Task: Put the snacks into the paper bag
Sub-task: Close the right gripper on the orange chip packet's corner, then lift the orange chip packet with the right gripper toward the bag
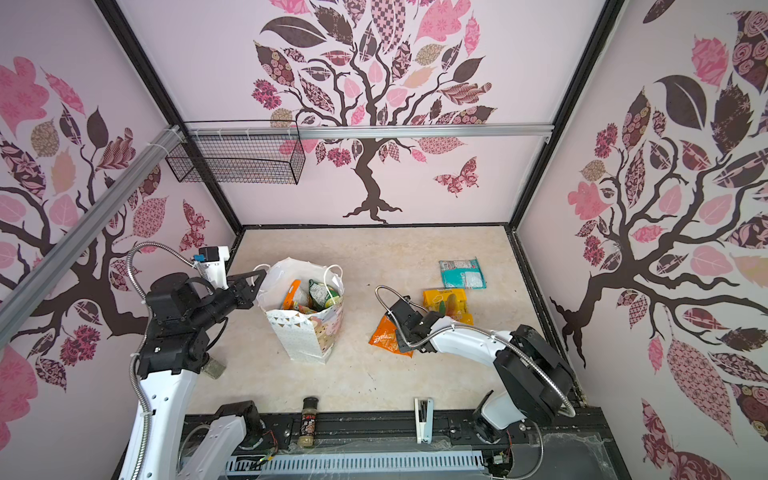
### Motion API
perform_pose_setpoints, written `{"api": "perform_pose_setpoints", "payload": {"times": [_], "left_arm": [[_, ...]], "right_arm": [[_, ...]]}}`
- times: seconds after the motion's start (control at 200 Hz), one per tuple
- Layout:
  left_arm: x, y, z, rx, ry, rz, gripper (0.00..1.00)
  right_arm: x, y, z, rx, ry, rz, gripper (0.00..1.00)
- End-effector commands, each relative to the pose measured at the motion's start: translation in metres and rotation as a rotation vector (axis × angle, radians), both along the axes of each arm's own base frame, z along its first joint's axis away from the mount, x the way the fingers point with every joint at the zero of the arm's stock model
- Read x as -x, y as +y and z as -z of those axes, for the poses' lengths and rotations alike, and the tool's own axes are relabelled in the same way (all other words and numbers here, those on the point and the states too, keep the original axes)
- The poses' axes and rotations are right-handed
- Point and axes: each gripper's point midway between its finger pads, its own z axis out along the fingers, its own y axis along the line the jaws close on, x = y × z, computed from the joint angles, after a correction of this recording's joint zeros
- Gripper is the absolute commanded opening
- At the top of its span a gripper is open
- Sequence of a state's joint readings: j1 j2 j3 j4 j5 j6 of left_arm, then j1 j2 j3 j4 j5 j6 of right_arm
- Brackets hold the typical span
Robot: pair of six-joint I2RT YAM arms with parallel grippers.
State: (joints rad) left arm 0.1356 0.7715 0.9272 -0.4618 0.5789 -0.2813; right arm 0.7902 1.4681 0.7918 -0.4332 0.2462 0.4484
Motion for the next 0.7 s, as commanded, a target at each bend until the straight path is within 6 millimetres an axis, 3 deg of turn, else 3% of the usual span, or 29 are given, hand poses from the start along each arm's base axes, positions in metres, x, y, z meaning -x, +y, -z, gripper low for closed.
{"api": "perform_pose_setpoints", "payload": {"times": [0.0,0.695], "left_arm": [[0.006,0.000,-0.019,-0.034,-0.047,-0.002,0.00],[0.008,0.000,-0.017,-0.059,-0.058,0.001,0.00]], "right_arm": [[-0.003,0.005,-0.030,-0.047,-0.043,-0.021,0.00],[-0.013,0.020,-0.136,-0.191,-0.228,-0.103,0.00]]}}
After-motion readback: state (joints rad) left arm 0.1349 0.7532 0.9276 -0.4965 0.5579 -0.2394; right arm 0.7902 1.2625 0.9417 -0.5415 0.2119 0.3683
